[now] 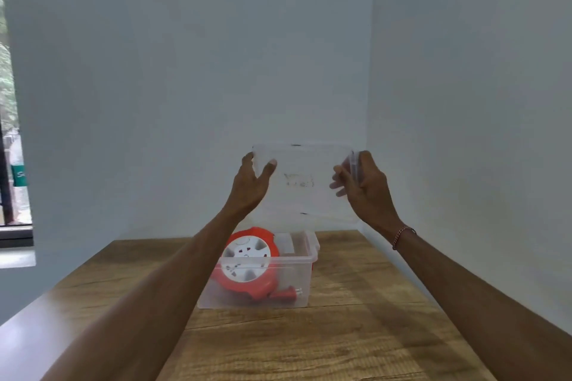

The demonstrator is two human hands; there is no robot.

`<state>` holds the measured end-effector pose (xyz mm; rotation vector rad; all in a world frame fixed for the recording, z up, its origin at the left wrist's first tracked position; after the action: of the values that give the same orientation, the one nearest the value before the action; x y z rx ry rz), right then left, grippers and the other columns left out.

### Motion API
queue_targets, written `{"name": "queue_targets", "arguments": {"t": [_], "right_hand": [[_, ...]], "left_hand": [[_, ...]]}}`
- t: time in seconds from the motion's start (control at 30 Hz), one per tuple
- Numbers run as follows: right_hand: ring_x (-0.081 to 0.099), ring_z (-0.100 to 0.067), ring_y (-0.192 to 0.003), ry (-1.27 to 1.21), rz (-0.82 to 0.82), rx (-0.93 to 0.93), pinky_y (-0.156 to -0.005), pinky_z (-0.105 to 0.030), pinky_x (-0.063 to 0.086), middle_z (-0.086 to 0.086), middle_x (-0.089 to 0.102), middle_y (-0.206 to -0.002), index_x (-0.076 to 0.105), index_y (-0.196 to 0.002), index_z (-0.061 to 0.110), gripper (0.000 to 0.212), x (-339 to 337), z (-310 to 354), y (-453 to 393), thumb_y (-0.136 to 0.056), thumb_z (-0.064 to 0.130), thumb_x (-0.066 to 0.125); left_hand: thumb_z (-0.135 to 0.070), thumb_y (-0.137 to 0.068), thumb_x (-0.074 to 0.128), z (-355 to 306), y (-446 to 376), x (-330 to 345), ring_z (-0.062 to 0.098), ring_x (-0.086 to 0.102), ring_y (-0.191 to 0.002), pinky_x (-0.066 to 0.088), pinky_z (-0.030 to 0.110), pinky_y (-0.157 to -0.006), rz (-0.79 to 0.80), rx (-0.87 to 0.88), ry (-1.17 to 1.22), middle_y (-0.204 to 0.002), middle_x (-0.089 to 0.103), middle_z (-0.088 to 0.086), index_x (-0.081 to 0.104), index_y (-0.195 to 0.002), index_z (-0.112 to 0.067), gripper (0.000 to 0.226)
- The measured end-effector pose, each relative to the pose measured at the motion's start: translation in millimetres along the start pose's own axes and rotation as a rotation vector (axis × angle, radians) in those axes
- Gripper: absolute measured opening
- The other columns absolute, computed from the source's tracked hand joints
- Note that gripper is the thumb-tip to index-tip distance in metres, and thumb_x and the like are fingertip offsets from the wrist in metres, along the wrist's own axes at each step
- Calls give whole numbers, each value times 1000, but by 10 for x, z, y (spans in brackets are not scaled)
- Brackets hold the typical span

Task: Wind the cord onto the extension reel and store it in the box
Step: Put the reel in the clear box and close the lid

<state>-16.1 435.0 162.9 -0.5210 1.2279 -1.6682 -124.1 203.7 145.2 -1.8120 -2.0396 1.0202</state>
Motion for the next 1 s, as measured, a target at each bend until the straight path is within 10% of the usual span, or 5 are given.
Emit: {"name": "queue_targets", "arguments": {"t": [0.2, 0.4, 0.6, 0.77, 1.0], "right_hand": [[71, -26, -67, -301, -112, 396, -52, -33, 55, -10, 66, -97, 44, -120, 24, 43, 215, -155, -71, -85, 36, 68], [63, -19, -89, -283, -25, 823, -69, -37, 55, 2, 57, -111, 46, -131, 30, 38, 641, -574, 132, -93, 29, 46], [54, -18, -65, -111, 159, 896, -50, -18, 42, -9, 56, -81, 57, -87, 4, 18, 989, -732, 395, -90, 4, 39], [54, -26, -76, 15, 255, 905, -60, -30, 44, -11, 49, -78, 50, -80, 2, 12, 1135, -827, 551, -88, -2, 41], [36, -14, -57, 205, 406, 943, -52, -25, 33, -4, 38, -69, 36, -66, 14, 26, 1145, -753, 598, -91, 5, 36]], "left_hand": [[-35, -98, 53, 9, 42, -612, 31, 60, -87, 54, 45, -78, -210, -62, 42, -104, 62, 16, 54, -114, -8, 32], [-10, -93, 56, 298, 120, -843, 24, 53, -64, 46, 30, -57, 6, -278, 46, -83, 60, 16, 65, -94, 7, 19], [-2, -87, 53, 651, 311, -927, 24, 55, -59, 33, 21, -49, 36, -463, -84, -79, 56, 21, 60, -93, 10, 14], [-2, -88, 52, 920, 403, -893, 41, 63, -102, 39, 28, -61, 77, -517, -182, -114, 62, 34, 58, -110, 18, 29], [0, -89, 50, 1044, 504, -875, 19, 50, -59, 34, 17, -44, 154, -566, -263, -74, 54, 13, 56, -77, 3, 14]]}}
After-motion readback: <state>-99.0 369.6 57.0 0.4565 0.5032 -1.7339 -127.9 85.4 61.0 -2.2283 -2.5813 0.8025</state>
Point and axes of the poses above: each hand's wrist, its own y-axis away from the middle knuckle, its own x-axis out of the palm, z = x × y, the point moved 7 cm from there along -y, towards the middle knuckle
